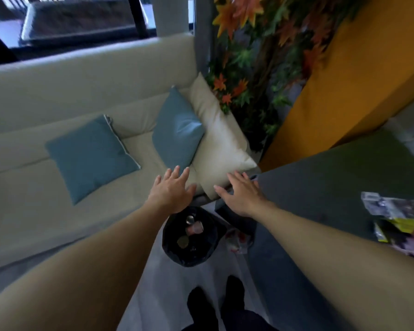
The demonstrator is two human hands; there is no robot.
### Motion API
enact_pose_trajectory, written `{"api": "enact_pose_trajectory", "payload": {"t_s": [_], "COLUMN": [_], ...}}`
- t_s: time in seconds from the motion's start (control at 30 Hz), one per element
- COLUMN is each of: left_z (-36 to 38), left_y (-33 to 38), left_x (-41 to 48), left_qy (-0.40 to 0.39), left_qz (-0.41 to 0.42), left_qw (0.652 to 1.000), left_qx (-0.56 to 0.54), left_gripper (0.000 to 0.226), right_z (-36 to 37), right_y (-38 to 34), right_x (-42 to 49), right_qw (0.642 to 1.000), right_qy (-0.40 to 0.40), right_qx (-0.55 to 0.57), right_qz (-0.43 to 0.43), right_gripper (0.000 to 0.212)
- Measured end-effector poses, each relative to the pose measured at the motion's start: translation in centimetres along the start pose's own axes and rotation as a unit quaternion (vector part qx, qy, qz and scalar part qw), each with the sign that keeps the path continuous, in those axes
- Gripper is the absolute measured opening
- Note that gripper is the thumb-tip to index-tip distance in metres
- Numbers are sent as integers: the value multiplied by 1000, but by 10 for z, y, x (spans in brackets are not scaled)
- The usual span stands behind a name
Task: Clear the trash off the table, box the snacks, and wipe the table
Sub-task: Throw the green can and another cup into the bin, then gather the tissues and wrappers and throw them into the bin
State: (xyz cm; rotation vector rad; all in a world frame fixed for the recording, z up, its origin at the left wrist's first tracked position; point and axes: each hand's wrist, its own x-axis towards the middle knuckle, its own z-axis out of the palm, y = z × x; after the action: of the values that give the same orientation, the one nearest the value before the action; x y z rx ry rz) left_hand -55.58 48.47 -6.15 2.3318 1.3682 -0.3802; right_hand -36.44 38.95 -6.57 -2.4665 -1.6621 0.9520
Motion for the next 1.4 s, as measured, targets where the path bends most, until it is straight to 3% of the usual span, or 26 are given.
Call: {"api": "enact_pose_trajectory", "payload": {"t_s": [0.27, 0.57, 1.4], "left_z": [-60, -79, -40], "left_y": [58, 153, 480], "left_x": [-23, -30, -40], "left_qy": [30, 18, -15], "left_qz": [79, 168, 348], "left_qw": [996, 984, 927], "left_qx": [41, 56, 143], "left_gripper": [67, 66, 67], "right_z": [-70, -105, -146], "right_y": [22, 83, 354], "right_x": [-59, -121, -273], "right_qw": [997, 987, 908], "right_qy": [69, 99, 265], "right_qx": [4, 65, 177], "right_qz": [31, 112, 273], "right_gripper": [80, 82, 80]}}
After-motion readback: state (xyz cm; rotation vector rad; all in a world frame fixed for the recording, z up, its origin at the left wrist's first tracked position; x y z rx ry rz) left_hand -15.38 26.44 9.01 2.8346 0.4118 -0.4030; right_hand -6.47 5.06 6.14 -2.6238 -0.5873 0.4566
